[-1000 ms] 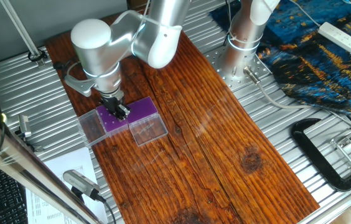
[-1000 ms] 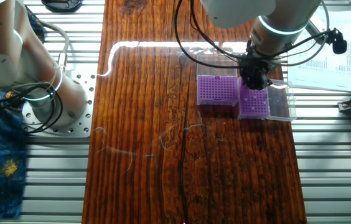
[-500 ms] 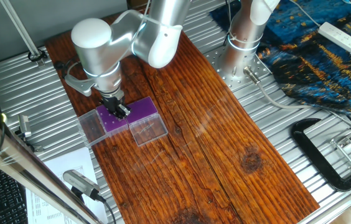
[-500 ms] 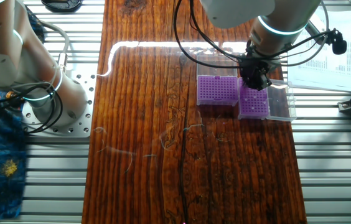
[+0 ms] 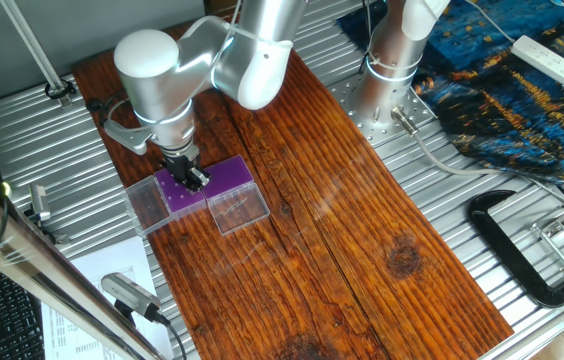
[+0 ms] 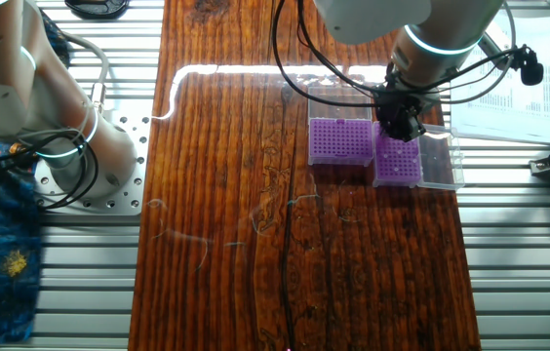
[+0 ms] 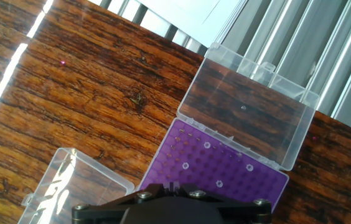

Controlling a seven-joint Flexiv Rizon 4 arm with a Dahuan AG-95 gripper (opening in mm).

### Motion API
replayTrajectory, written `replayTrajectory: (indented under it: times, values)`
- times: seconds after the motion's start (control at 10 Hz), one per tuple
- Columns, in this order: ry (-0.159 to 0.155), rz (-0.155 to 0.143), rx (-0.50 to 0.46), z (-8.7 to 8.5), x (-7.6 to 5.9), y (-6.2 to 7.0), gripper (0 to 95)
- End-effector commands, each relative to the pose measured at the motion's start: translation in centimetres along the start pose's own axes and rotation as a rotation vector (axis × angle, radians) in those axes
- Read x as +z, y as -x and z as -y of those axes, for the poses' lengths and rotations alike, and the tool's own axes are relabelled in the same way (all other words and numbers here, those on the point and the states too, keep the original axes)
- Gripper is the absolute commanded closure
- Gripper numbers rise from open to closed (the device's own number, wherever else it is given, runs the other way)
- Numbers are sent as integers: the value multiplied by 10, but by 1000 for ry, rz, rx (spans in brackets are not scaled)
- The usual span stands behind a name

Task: Transfer all small pipette tips from one holder to another

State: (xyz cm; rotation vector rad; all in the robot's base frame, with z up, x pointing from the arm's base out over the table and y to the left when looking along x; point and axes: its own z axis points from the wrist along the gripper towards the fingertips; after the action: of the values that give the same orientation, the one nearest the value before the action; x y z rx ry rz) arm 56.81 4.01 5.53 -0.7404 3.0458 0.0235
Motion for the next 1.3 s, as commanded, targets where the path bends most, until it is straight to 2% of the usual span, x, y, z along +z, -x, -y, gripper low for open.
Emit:
replayTrajectory:
  times: [0.1,1.0,1.1,1.3]
  values:
    - [-2,1,0,0,1,0,950]
    - [-2,1,0,0,1,0,950]
    - [15,-17,-19,-2,-12,-2,570]
    - [16,-31,-19,-2,-15,-3,570]
